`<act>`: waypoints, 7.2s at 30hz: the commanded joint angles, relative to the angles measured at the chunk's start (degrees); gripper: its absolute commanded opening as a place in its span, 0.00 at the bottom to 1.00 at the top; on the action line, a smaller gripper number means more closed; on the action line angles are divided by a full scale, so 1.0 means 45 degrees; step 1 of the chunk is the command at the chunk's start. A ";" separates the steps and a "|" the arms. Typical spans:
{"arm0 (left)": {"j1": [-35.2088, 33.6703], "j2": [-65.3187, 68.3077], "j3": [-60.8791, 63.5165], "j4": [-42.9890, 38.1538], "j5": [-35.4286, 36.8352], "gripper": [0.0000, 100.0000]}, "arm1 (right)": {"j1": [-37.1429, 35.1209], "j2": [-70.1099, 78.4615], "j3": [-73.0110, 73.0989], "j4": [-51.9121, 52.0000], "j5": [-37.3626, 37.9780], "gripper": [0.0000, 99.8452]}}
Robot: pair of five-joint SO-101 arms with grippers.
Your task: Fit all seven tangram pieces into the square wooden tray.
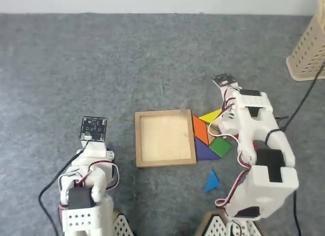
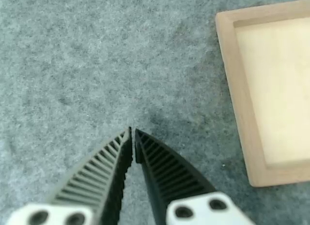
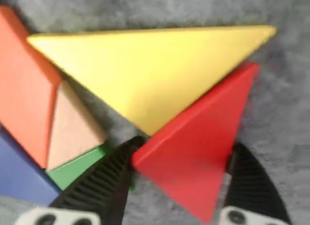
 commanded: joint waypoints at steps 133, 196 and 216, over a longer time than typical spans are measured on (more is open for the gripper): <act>0.0000 -0.0254 -0.0088 0.0098 -0.0059 0.01 | -0.9348 -0.3507 0.3360 -0.5519 -0.3653 0.01; 0.0000 -0.0254 -0.0088 0.0098 -0.0059 0.01 | -0.2022 0.3350 -0.6505 0.1084 -0.8127 0.31; 0.0000 -0.0254 -0.0088 0.0098 -0.0059 0.01 | -0.2549 0.4933 -0.7463 0.2745 -0.7775 0.28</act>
